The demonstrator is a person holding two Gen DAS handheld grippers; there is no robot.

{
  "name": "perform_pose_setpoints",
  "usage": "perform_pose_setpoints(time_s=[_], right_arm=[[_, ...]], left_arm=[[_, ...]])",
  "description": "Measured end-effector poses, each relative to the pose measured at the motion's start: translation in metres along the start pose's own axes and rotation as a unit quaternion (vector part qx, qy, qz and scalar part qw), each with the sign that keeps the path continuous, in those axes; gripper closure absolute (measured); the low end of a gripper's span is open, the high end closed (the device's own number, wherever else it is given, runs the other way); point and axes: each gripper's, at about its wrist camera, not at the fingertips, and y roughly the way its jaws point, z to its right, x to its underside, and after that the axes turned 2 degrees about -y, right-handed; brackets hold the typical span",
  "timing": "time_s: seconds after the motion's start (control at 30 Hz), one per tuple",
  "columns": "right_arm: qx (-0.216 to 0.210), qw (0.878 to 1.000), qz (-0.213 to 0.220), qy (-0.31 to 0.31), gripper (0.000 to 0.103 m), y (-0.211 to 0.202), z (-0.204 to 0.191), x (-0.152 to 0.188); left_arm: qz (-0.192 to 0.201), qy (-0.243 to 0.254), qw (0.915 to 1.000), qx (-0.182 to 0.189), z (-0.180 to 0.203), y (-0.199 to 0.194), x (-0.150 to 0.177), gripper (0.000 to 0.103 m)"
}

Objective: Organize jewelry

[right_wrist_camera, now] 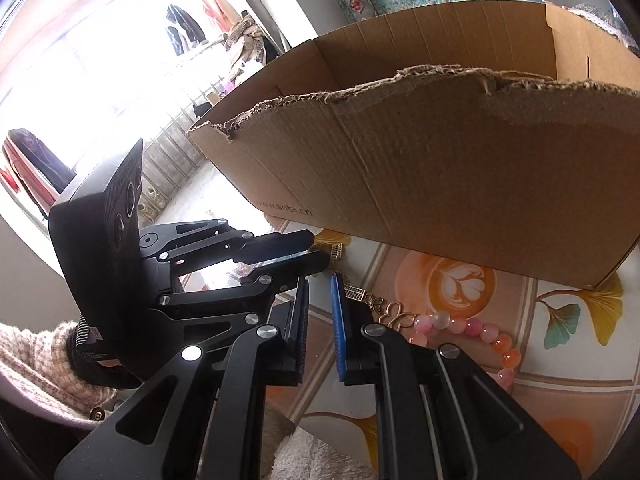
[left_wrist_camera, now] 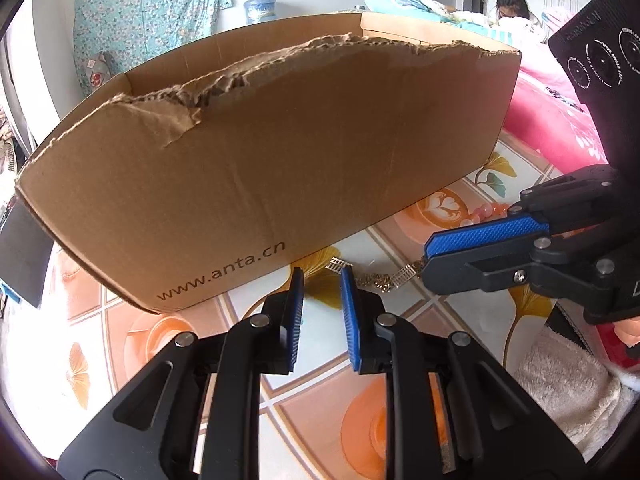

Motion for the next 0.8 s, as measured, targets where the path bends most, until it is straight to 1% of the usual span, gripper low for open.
perform_pose_setpoints(time_s=[0.27,0.3,0.37,0.43,0.53,0.6,0.63,0.7,0.8], right_arm=[[0.006,1.0,0.002,0.005,0.091,-0.002,0.004,0.0],[0.008,1.0,0.004,0.005,0.091,-0.003,0.004,-0.001],[0.009,1.0,0.009,0.006,0.091,-0.005,0.004,0.0],[0.011,1.0,0.012,0.01,0.091,-0.007,0.006,0.001],[0.015,1.0,0.016,0.018,0.091,-0.009,0.008,0.003],[0.016,0.999,0.02,0.021,0.091,-0.011,0.01,0.003],[0.017,0.999,0.021,0.022,0.091,-0.011,0.008,0.003],[0.018,0.999,0.022,0.024,0.091,-0.012,0.008,0.004],[0.019,0.999,0.02,0.025,0.091,-0.011,0.008,0.005]], left_arm=[[-0.013,-0.028,0.9994,-0.016,-0.008,-0.007,0.006,0.084],[-0.016,-0.036,0.9991,-0.012,-0.01,-0.007,0.006,0.084],[-0.015,-0.057,0.9982,0.01,-0.013,-0.007,0.004,0.084],[-0.004,-0.081,0.996,0.038,-0.016,-0.01,-0.002,0.084],[0.013,-0.1,0.9926,0.068,-0.016,-0.01,-0.011,0.079],[0.013,-0.091,0.9938,0.063,-0.009,-0.004,-0.015,0.078],[0.007,-0.086,0.9948,0.054,-0.003,0.002,-0.016,0.078],[-0.004,-0.086,0.9951,0.048,0.006,0.009,-0.018,0.078],[0.004,-0.085,0.9958,0.034,0.01,0.011,-0.017,0.079]])
